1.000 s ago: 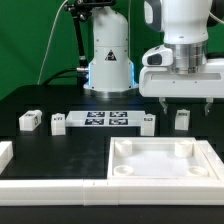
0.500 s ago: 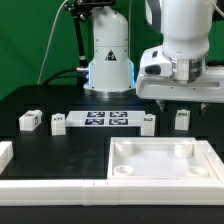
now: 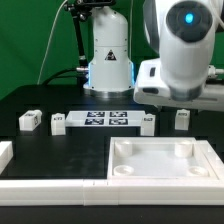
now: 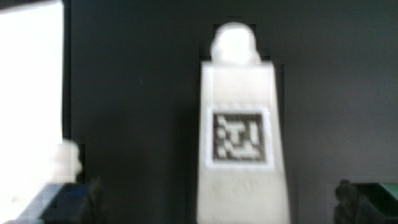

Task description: Assemble one leg

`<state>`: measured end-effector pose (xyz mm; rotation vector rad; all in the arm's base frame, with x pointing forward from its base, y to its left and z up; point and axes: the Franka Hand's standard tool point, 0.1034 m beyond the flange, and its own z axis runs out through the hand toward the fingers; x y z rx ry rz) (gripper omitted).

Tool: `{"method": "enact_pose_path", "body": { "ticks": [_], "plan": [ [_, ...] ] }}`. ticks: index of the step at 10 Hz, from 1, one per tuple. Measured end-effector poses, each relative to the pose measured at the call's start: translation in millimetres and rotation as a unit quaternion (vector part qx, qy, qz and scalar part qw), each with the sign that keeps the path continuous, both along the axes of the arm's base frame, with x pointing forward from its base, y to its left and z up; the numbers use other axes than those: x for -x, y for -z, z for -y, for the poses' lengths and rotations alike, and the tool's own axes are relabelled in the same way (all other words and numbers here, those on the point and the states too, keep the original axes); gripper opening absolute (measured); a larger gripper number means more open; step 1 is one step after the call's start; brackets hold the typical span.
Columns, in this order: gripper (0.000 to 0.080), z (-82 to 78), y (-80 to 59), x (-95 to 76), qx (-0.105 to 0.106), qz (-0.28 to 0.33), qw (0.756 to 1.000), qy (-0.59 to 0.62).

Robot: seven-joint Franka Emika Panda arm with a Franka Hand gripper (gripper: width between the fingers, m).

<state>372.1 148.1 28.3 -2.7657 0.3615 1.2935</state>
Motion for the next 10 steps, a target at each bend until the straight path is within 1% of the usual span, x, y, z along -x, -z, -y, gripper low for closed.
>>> {"method": "enact_pose_path", "body": {
  "ticks": [1, 2, 7, 10],
  "plan": [
    [0.0649, -0.3, 5.3, 6.8, -0.005, -0.036, 0.999, 0.0],
    [0.0649, -3.3, 12.8, 5.2, -0.004, -0.022, 1.0, 0.001],
    [0.0649, -14.2, 22.6, 23.9, -0.004, -0.016, 1.0, -0.01],
    [0.0625, -16.2, 23.7, 25.6, -0.004, -0.017, 1.0, -0.015]
  ]
}}
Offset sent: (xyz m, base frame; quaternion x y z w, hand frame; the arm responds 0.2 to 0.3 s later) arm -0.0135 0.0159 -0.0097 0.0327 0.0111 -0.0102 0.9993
